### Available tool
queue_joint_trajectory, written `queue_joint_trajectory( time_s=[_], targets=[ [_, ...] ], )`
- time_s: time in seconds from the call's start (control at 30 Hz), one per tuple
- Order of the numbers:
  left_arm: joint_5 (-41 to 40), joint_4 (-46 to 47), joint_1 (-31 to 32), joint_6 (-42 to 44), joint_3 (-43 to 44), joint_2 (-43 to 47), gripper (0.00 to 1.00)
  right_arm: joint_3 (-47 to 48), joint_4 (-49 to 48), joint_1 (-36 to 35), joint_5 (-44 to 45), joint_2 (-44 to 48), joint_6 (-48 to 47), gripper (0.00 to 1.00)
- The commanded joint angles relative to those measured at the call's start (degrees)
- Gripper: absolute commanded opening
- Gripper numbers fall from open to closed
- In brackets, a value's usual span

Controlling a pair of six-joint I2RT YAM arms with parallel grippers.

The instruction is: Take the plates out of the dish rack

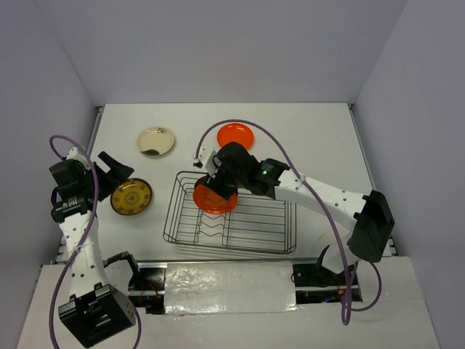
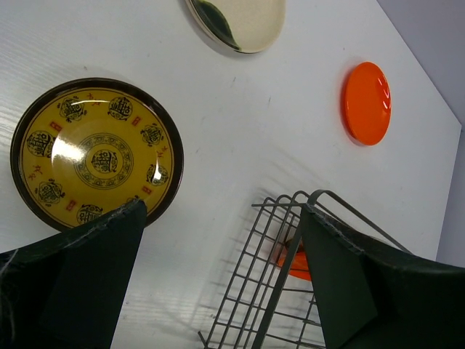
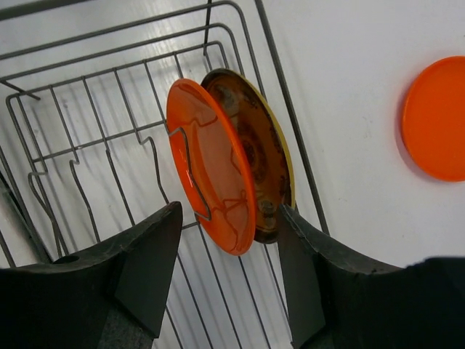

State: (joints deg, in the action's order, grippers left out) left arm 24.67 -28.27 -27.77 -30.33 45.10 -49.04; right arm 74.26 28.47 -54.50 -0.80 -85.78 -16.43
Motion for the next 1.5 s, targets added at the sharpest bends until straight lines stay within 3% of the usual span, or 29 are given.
queue_joint_trajectory(
  time_s=[0.0,0.2,0.3,0.4,0.53,0.57,0.67,0.9,1.07,1.33,1.47],
  targets=[
    [1.17,2.43,0.26,1.67,0.16,-0.36,1.0,1.94,0.54,-0.34,-0.61,-2.28,-1.42,0.61],
    [1.18,2.87,0.35,1.85,-0.01,-0.97,1.0,2.03,-0.34,-0.34,0.62,-5.89,-2.82,0.56],
    [1.17,3.05,0.44,1.94,-0.28,-1.24,0.99,2.12,-0.43,-0.26,0.27,-7.21,-3.17,0.46],
    [1.26,3.22,0.44,2.11,-0.28,-1.68,1.0,1.94,-0.61,-0.34,0.27,-7.47,-4.4,0.27],
    [1.35,3.31,0.52,2.11,-0.28,-1.85,0.99,1.07,-1.66,-0.34,0.62,-7.12,-6.86,0.17],
    [1.44,3.4,0.61,2.03,-0.19,-1.85,1.0,0.8,-1.66,-0.26,0.71,-7.12,-7.47,0.09],
    [1.52,3.49,0.52,1.94,-0.28,-2.03,1.0,0.36,-2.01,-0.26,3.43,-7.38,-10.29,0.0],
    [1.61,3.4,0.61,2.02,0.07,-2.2,1.0,-0.96,-3.68,1.32,2.65,-6.6,-22.13,0.0],
    [1.53,3.66,0.7,1.94,-0.1,-2.38,0.99,-1.13,-5.78,3.96,-3.23,-4.93,-28.48,0.0],
    [2.58,3.66,0.96,1.85,0.42,-2.56,0.99,8.7,0.26,4.84,-3.42,-5.45,-21.99,0.0],
    [4.16,4.45,2.8,1.59,2.27,-2.12,1.0,13.36,2.82,4.84,-1.5,-2.92,-12.24,0.0]
  ],
)
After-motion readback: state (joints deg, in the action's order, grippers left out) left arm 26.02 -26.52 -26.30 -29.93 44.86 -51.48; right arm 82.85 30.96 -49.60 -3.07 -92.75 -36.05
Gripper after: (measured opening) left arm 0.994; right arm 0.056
